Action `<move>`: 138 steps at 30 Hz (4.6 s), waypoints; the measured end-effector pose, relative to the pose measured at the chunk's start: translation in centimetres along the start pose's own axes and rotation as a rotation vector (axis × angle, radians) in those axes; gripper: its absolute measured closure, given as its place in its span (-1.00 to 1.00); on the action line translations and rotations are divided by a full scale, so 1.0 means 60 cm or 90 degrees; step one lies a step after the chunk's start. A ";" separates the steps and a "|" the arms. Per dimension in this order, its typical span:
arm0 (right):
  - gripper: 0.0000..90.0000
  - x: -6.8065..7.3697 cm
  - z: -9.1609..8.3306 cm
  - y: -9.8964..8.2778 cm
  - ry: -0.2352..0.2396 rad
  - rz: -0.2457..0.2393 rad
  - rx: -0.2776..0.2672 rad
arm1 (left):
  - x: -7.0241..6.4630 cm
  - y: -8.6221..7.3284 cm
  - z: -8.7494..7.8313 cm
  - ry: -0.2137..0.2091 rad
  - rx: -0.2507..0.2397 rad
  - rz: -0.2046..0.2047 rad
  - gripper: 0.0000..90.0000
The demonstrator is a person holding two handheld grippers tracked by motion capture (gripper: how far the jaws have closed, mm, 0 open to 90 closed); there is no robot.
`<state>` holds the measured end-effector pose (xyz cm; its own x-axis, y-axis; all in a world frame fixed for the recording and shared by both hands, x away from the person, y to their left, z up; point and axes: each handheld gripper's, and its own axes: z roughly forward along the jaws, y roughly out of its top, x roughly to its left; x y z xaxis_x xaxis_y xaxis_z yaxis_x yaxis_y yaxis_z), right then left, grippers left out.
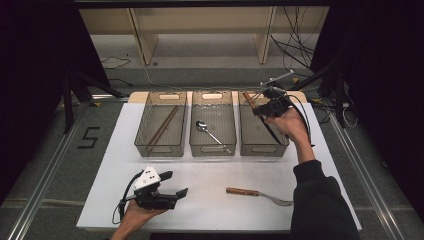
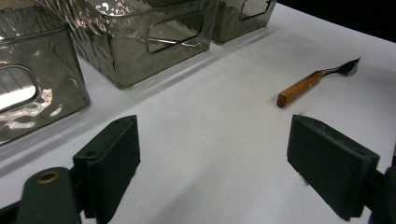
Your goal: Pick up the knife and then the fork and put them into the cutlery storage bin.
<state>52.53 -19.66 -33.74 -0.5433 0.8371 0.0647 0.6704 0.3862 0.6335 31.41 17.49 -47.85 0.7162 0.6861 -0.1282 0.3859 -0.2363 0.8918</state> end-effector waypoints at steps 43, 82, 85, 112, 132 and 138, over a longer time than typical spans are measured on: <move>0.71 -0.050 0.083 -0.007 -0.064 0.001 0.029 | -0.001 0.000 0.001 -0.005 0.001 -0.004 -0.62; -0.08 -0.002 0.037 -0.054 0.017 -0.016 -0.029 | -0.002 -0.001 0.002 -0.005 0.007 0.001 -0.62; -0.12 0.011 0.022 -0.065 0.038 -0.024 -0.039 | -0.002 -0.001 0.003 -0.005 0.006 0.001 -0.62; -0.26 0.117 -0.035 -0.187 0.157 -0.124 -0.051 | -0.002 -0.001 0.001 -0.003 -0.003 -0.006 -0.62; -0.27 0.146 0.006 -0.235 0.167 -0.180 0.058 | -0.001 0.000 -0.001 -0.005 -0.003 -0.005 -0.62; -0.26 0.153 0.014 -0.252 0.173 -0.209 0.097 | -0.001 0.000 -0.001 -0.005 -0.003 -0.003 -0.62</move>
<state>37.82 -17.51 -43.35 -0.8394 0.5356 0.0924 0.4957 0.6846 0.5344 31.32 17.50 -47.79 0.7188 0.6817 -0.1365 0.3870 -0.2292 0.8931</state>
